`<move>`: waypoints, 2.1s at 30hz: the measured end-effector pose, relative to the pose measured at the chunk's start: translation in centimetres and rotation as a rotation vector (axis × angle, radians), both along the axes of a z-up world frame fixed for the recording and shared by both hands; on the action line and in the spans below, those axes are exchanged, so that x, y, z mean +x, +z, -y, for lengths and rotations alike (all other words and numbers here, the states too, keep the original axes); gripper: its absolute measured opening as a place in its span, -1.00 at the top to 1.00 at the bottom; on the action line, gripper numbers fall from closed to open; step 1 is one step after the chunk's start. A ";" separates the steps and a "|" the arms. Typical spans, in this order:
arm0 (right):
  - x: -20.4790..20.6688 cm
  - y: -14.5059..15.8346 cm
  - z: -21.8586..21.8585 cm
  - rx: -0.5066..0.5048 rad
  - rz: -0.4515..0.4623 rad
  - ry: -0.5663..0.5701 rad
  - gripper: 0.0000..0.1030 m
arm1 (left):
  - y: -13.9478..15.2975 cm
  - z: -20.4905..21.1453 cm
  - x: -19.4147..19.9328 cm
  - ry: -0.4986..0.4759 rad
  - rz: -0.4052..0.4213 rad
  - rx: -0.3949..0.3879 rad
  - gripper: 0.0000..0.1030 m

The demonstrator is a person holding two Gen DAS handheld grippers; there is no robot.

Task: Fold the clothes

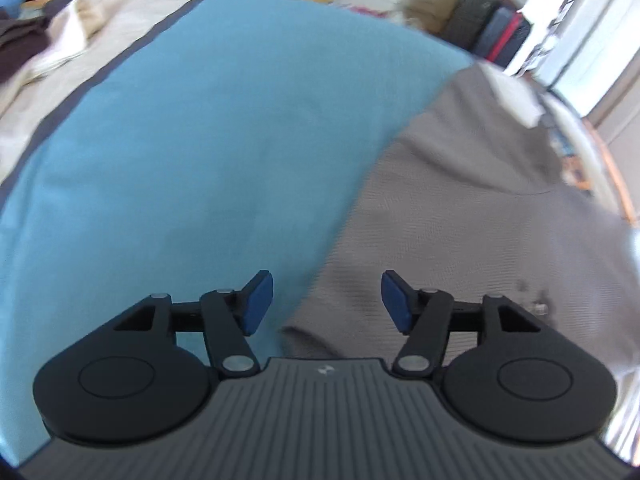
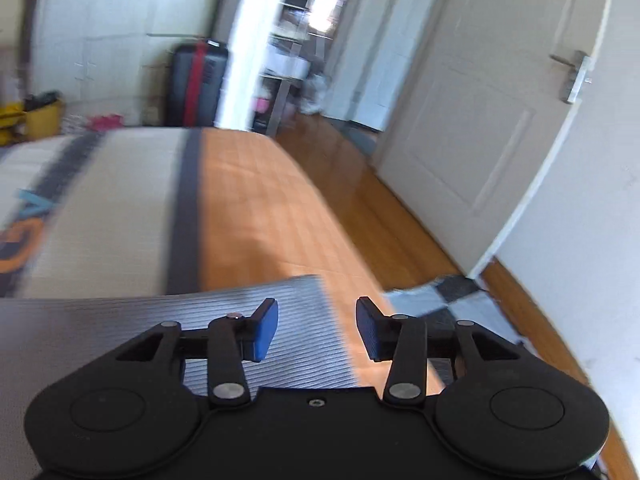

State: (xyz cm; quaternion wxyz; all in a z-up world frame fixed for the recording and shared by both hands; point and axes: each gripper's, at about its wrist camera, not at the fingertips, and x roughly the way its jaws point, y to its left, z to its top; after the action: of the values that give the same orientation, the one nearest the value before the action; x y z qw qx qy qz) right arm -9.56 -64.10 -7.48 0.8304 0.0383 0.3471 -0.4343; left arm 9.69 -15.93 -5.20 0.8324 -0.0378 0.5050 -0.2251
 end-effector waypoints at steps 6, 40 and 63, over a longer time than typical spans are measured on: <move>3.5 1.3 -9.3 0.195 0.099 0.307 0.06 | -0.8 -5.3 1.2 0.110 -0.155 -0.194 -0.16; 22.7 -0.6 -12.4 0.518 0.137 0.642 0.17 | -1.6 12.0 16.3 -0.299 -0.058 -0.211 -0.16; 7.1 0.8 -22.7 0.381 0.116 1.091 0.71 | -1.3 5.7 5.2 -0.181 -0.154 -0.471 -0.16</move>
State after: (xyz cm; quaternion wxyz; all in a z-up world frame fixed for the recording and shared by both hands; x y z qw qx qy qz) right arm -2.46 -41.41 -6.66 0.9301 0.0265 0.3428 0.1294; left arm 14.90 -21.64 -6.50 0.7361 -0.2021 0.5020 -0.4065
